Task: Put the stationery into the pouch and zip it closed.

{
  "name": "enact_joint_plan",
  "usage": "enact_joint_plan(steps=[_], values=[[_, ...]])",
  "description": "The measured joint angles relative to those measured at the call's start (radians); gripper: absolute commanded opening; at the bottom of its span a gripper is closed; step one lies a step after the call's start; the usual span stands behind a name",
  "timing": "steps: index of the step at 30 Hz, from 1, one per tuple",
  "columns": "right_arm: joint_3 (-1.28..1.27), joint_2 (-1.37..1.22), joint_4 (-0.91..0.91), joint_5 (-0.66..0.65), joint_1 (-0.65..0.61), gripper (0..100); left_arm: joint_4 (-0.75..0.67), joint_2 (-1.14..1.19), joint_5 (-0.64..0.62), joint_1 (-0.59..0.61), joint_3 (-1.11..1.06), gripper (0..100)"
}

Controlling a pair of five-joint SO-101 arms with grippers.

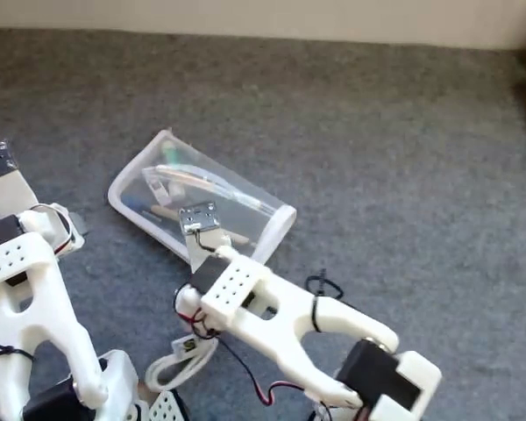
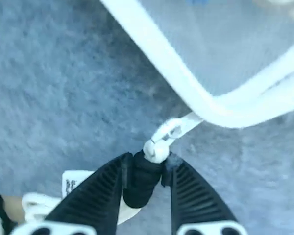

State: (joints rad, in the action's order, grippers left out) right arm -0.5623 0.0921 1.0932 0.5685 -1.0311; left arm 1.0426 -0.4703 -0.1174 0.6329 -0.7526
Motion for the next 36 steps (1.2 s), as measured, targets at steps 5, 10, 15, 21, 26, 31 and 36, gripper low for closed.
enact_joint_plan(steps=[5,10,15,21,26,31,36], values=[[-0.032,0.043,0.048,-0.322,0.072,5.9,0.0,0.0,0.0,0.0,0.0,23],[-0.086,0.023,-0.017,-0.427,0.091,6.0,0.0,0.0,0.0,-0.002,0.0,23],[-0.084,-0.075,-0.028,-0.396,0.091,6.0,0.0,0.0,0.0,-0.002,0.0,23],[-0.069,-0.101,0.005,-0.39,0.095,0.0,0.0,0.0,0.0,-0.002,0.0,23],[-0.041,-0.061,0.083,-0.45,0.104,0.5,0.0,0.0,0.0,-0.002,0.0,23],[-0.04,0.083,0.106,-0.594,0.196,0.5,0.0,0.0,0.0,-0.009,0.0,23],[-0.041,0.224,0.107,-0.715,0.296,0.5,0.011,0.0,0.002,-0.054,0.0,23]])
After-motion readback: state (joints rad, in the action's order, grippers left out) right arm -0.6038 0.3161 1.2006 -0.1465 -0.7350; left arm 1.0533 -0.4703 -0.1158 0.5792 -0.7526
